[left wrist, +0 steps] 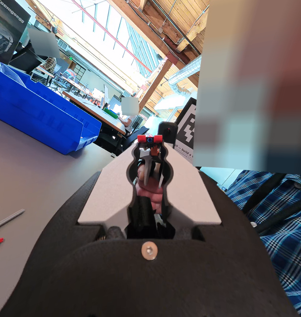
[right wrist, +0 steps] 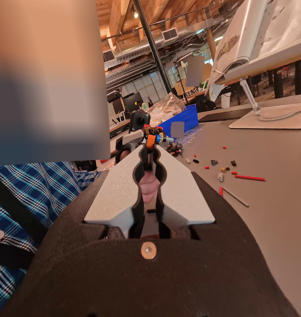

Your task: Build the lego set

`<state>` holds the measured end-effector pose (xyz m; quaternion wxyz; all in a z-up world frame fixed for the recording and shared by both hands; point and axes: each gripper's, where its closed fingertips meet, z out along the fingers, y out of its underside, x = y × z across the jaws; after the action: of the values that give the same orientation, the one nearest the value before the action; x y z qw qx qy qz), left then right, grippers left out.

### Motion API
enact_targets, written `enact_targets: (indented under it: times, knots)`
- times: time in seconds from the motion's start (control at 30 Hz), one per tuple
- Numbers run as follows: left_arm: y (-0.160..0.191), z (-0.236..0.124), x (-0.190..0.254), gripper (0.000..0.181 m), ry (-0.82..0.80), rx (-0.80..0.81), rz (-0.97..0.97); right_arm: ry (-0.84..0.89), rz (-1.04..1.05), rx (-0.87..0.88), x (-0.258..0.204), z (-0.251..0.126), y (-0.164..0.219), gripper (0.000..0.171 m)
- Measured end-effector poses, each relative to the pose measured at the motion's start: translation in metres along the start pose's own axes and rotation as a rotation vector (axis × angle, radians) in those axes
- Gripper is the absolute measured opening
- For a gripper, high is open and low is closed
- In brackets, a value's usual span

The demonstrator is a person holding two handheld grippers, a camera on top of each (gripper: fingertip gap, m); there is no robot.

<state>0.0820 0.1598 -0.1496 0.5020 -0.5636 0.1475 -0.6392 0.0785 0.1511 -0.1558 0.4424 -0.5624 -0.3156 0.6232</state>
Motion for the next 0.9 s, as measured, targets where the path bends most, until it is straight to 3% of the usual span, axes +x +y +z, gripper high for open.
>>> enact_targets:
  times: [0.6, 0.9]
  knots:
    - [0.005, -0.003, 0.013, 0.024, 0.121, -0.075, -0.05, -0.211, -0.071, -0.205, -0.015, -0.002, 0.007, 0.004]
    - [0.017, 0.002, -0.004, 0.023, 0.065, -0.131, -0.064, -0.176, -0.017, -0.2, 0.002, -0.014, 0.015, 0.004]
